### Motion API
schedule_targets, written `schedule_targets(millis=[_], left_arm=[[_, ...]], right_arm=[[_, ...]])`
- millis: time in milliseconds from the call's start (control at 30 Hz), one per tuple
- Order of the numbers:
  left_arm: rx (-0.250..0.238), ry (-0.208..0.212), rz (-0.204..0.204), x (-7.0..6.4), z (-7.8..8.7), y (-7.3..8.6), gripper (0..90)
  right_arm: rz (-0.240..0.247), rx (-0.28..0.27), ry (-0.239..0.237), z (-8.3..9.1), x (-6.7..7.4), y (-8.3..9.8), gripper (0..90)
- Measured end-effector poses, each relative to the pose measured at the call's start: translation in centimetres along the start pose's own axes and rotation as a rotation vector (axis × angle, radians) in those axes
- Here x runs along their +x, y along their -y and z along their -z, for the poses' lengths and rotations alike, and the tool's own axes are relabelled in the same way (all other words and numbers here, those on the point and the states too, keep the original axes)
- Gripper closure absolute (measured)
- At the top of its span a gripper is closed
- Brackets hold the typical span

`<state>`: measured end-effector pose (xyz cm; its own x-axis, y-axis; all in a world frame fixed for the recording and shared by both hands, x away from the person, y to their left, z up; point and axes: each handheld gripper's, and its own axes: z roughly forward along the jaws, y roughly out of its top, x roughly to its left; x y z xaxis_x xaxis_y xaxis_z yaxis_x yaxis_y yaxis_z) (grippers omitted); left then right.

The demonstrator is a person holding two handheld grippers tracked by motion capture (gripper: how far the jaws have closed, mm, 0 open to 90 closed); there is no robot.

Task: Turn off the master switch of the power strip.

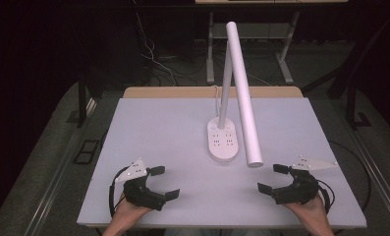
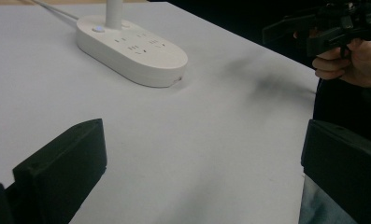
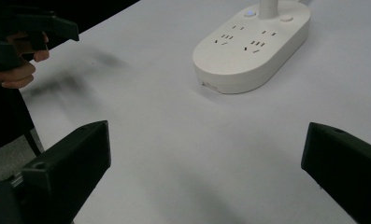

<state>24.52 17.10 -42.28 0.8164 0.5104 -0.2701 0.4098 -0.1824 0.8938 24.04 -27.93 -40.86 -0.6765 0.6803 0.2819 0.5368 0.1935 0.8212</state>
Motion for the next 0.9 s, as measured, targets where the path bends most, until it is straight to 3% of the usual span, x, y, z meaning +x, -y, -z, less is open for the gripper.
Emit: schedule_targets(millis=[400,667,900], left_arm=[[0.007,-0.005,-0.002,-0.06,-0.05,0.02,0.0],[0.037,-0.012,-0.028,-0.02,-0.02,-0.24,0.0],[0.062,-0.015,-0.025,0.05,0.05,-0.32,0.0]], right_arm=[[0.002,0.019,-0.003,-0.06,-0.10,0.13,1.0],[-0.009,0.024,0.004,0.05,-0.27,0.13,1.0],[-0.010,0.030,0.010,0.15,-0.47,0.16,1.0]])
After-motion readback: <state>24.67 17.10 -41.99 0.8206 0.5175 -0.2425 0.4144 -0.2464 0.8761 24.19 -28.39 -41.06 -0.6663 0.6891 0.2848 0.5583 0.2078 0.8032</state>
